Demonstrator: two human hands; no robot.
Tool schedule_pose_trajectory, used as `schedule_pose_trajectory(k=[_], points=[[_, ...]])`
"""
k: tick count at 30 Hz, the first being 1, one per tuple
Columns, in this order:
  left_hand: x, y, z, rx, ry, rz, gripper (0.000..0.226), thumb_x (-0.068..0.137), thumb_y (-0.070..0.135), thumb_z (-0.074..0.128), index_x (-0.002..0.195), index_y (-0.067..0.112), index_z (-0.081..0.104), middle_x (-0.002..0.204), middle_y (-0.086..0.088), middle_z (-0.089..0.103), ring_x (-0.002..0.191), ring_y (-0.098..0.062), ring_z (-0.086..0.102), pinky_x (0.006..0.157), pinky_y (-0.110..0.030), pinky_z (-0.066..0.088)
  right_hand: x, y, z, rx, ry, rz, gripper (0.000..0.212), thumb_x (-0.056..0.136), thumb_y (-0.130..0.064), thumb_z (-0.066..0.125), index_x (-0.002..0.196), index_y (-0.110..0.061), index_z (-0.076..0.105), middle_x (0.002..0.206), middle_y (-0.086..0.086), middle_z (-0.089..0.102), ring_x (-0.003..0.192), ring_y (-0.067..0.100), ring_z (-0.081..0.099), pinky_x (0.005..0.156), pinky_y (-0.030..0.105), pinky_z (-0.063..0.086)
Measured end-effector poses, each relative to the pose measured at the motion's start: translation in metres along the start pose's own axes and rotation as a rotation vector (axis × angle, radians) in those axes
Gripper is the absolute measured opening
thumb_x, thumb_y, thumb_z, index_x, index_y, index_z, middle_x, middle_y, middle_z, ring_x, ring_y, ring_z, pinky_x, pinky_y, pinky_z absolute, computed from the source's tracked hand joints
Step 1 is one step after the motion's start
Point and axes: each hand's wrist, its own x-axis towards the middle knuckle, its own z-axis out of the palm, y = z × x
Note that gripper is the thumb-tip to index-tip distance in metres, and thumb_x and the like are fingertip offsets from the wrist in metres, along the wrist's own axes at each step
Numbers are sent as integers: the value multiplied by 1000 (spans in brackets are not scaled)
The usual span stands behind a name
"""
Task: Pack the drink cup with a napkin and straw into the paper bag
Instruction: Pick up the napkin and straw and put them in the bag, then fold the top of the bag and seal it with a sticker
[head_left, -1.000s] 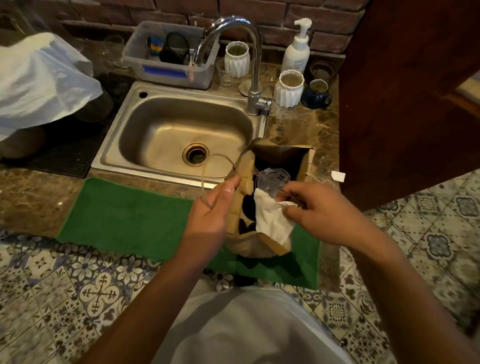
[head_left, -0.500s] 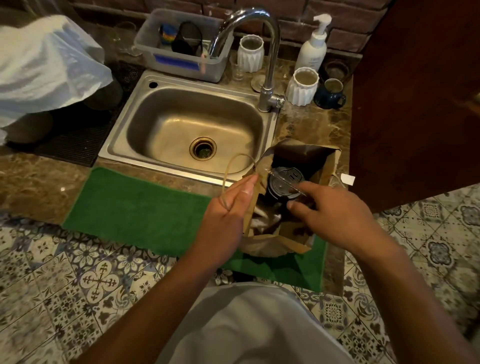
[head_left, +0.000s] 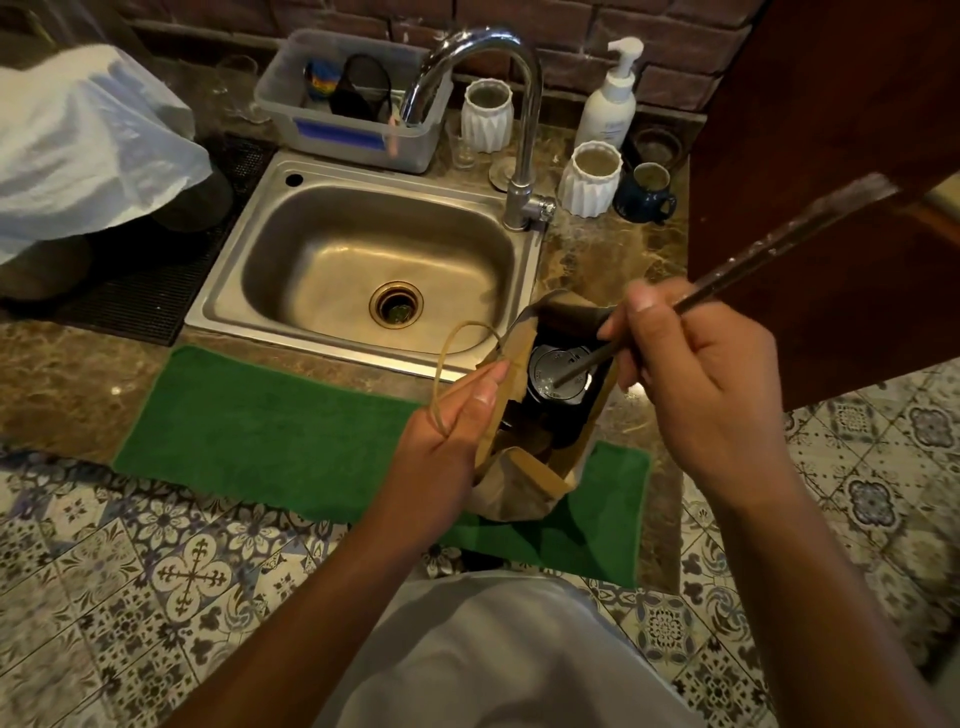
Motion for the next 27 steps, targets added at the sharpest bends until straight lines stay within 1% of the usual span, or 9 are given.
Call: schedule_pose_trajectory(k=[4,8,11,13,15,18,21,24,27], points=[[-1,-2,-2,14,22,3,43,95,49,47,131,37,66,138,19,64,135,-3,53,118,-46,39,0,18,13,-224,-138,117,21,99,-39,59,95,-26,74,66,-2,69,54,10,62,50,31,51],[2,0,-10,-1,37,-14,44,93,48,48,130,35,68,136,15,66,133,-8,56,116,-47,42,-6,29,21,-247,-207,204,15,97,-36,63,102,-27,75,68,-6,69,61,6,64,56,23,49],[8,2,-16,-33,48,7,44,94,43,51,130,26,69,134,7,69,130,-13,61,114,-48,44,-6,30,21,-223,-288,217,29,94,-35,69,122,-30,67,70,-9,66,63,-3,61,58,14,41],[10,3,-17,-24,40,36,43,96,40,52,130,20,69,133,5,70,130,-12,61,114,-47,44,-6,31,20,-191,-265,220,35,93,-35,70,127,-32,63,72,-10,66,64,-4,60,61,17,42],[10,3,-17,1,27,59,43,96,37,52,131,18,68,134,7,69,131,-8,59,116,-44,43,-4,32,16,-125,-122,221,32,94,-31,69,125,-31,64,79,-12,66,66,-2,60,63,25,49],[10,3,-17,91,-12,76,44,95,39,55,136,27,64,142,15,62,135,2,51,119,-42,38,8,43,5,-235,117,218,43,91,-31,71,132,-26,60,120,-5,63,102,8,62,88,38,56],[3,0,-11,308,-34,151,55,94,39,64,146,44,47,156,36,33,139,17,32,118,-39,37,19,62,1,-371,-28,260,64,89,-40,73,147,-27,47,151,0,47,134,22,50,108,48,46],[-11,-12,-7,413,-28,253,85,86,45,73,155,46,25,163,36,8,145,12,24,111,-20,35,19,74,7,-255,-147,322,69,90,-45,72,150,-31,44,147,-2,54,128,20,57,100,43,50],[-22,-30,-6,450,-16,222,112,70,65,78,158,44,12,166,27,10,144,16,22,103,0,24,16,79,16,-257,-121,294,70,86,-55,71,148,-34,46,137,-5,59,104,13,64,77,29,48]])
